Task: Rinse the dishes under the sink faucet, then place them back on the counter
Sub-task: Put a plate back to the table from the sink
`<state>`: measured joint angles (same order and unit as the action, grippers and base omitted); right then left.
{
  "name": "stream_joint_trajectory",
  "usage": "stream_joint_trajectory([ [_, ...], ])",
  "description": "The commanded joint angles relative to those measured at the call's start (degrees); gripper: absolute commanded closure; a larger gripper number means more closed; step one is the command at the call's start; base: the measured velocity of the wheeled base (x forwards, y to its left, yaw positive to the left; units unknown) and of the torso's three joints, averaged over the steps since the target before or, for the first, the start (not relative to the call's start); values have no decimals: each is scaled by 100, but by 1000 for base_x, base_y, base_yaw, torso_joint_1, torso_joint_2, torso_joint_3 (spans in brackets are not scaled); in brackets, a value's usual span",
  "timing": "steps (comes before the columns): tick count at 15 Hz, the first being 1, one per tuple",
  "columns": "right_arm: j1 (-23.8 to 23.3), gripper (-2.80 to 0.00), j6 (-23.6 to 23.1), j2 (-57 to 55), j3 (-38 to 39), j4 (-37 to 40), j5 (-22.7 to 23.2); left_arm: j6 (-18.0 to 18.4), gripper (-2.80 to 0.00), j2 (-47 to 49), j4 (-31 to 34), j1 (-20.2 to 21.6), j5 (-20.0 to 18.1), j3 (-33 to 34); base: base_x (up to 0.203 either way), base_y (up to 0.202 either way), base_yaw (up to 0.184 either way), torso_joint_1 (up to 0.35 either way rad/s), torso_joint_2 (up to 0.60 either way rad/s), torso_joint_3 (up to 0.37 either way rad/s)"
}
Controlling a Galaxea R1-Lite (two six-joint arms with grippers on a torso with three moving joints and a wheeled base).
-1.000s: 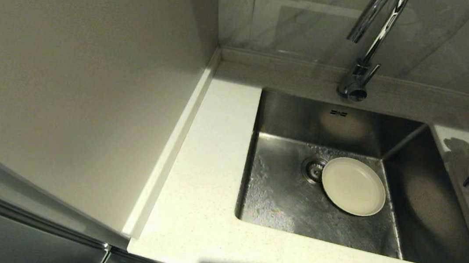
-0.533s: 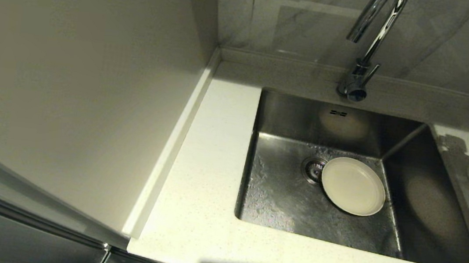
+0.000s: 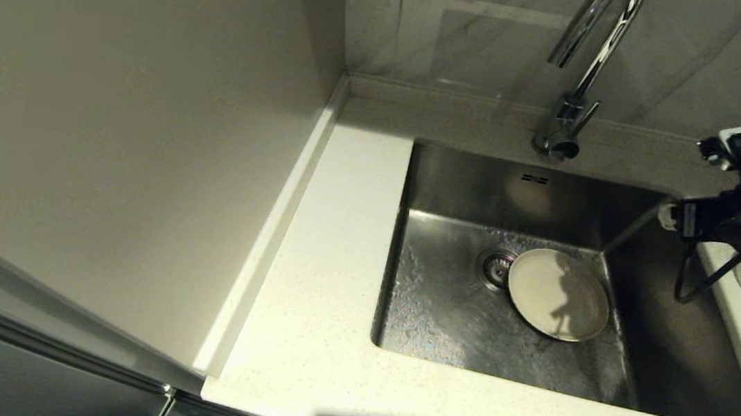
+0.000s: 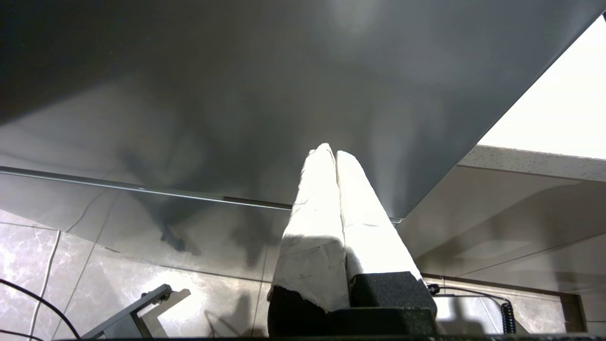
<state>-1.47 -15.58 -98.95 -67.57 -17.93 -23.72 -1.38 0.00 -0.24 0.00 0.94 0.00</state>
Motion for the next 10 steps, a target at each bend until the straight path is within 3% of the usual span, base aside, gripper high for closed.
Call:
stream_joint_trajectory([
  [1,432,-280,-3,-23,-5,485,-33,-3,0,-18,-2,0,3,0,0,0,0,0,0,0],
  [10,1107,-280,8,-742,148,700,-101,-3,0,-18,-2,0,3,0,0,0,0,0,0,0],
])
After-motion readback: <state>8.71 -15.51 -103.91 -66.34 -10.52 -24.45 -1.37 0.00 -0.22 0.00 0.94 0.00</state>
